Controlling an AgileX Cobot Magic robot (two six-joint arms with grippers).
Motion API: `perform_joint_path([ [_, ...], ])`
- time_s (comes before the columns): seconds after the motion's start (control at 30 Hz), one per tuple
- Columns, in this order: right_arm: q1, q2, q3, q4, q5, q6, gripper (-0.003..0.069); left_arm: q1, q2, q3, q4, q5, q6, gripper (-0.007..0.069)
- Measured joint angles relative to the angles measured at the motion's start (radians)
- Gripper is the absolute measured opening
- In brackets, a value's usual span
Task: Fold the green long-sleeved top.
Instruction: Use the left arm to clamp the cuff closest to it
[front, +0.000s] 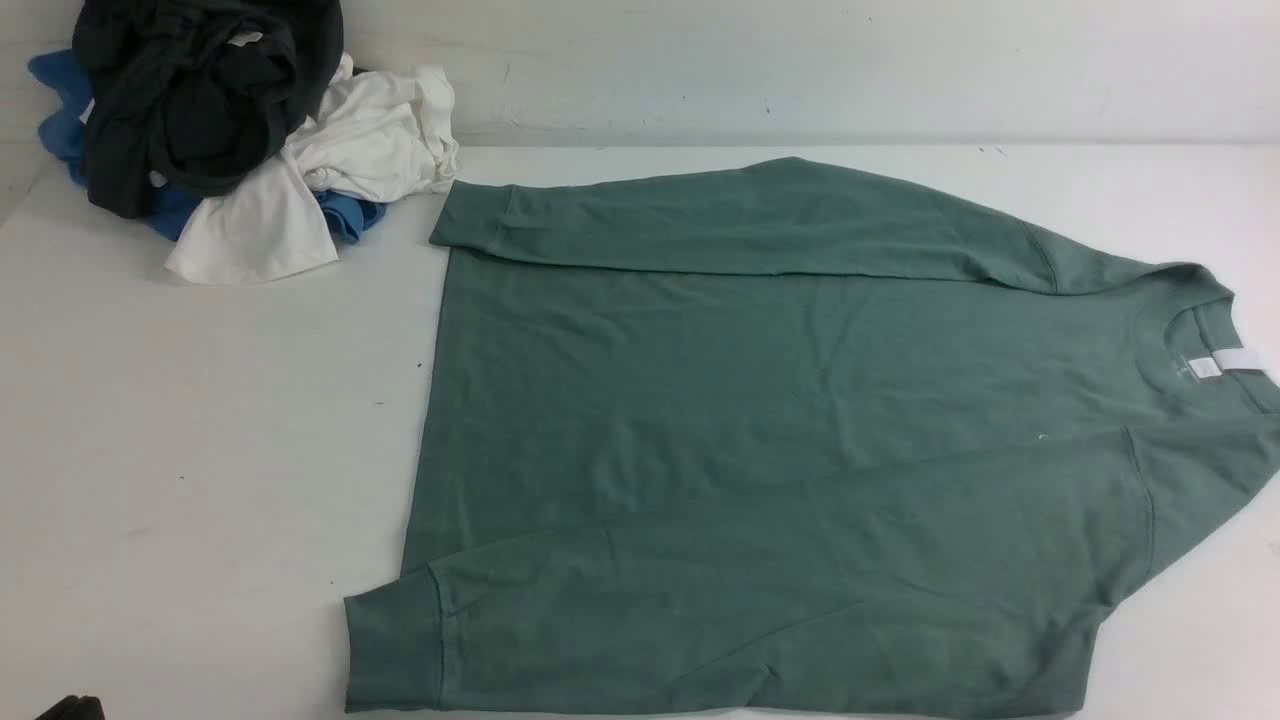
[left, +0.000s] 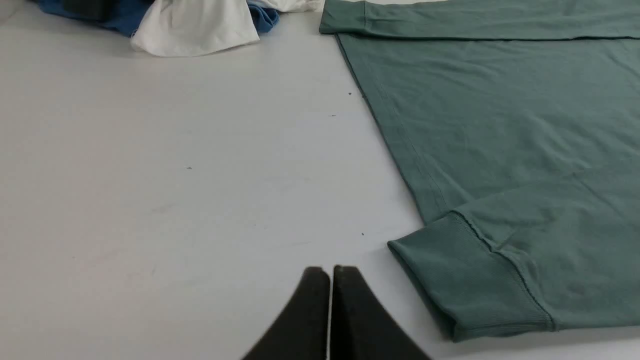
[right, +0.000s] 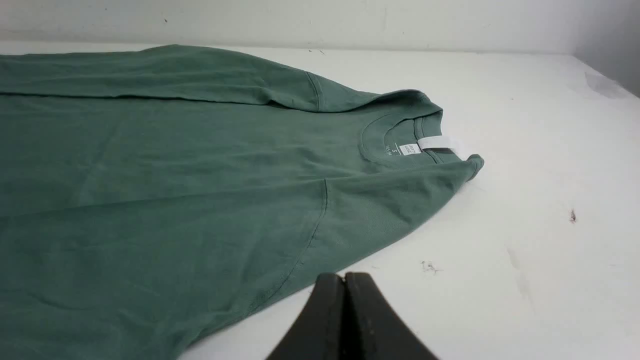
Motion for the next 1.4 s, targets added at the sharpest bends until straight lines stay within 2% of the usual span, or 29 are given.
perform_joint_path([
  [0.83,0.0,0.0,0.0,0.0,0.0,0.0,-0.0014,0.0,0.0,0.0,0.0,-0.009,0.0,-0.0007],
  [0.93,0.0,0.0,0.0,0.0,0.0,0.0,-0.0014,0.0,0.0,0.003,0.0,-0.045,0.0,-0.0007],
  [1.07,0.0,0.0,0.0,-0.018,-0.001,0.0,-0.0014,0.0,0.0,0.006,-0.001,-0.184,0.0,-0.0007],
  [1.13,0.0,0.0,0.005,-0.039,-0.047,0.0,-0.0014,0.0,0.0,0.006,-0.004,-0.321,0.0,-0.0007],
  [1.17,0.0,0.0,0.005,-0.04,-0.053,0.0,-0.0014,0.0,0.0,0.006,-0.005,-0.321,0.0,-0.0007],
  [1.2,0.0,0.0,0.006,-0.043,-0.11,0.0,-0.0014,0.0,0.0,0.006,-0.007,-0.384,0.0,-0.0007],
  [1.3,0.0,0.0,0.006,-0.051,-0.342,0.0,-0.0014,0.0,0.0,0.006,-0.01,-0.476,0.0,-0.0007],
  [1.33,0.0,0.0,0.006,-0.052,-0.359,0.0,-0.0014,0.0,0.0,0.006,-0.01,-0.481,0.0,-0.0007],
  [1.4,0.0,0.0,0.006,-0.055,-0.594,0.029,-0.0014,0.0,0.0,0.006,-0.011,-0.579,-0.009,-0.0007],
])
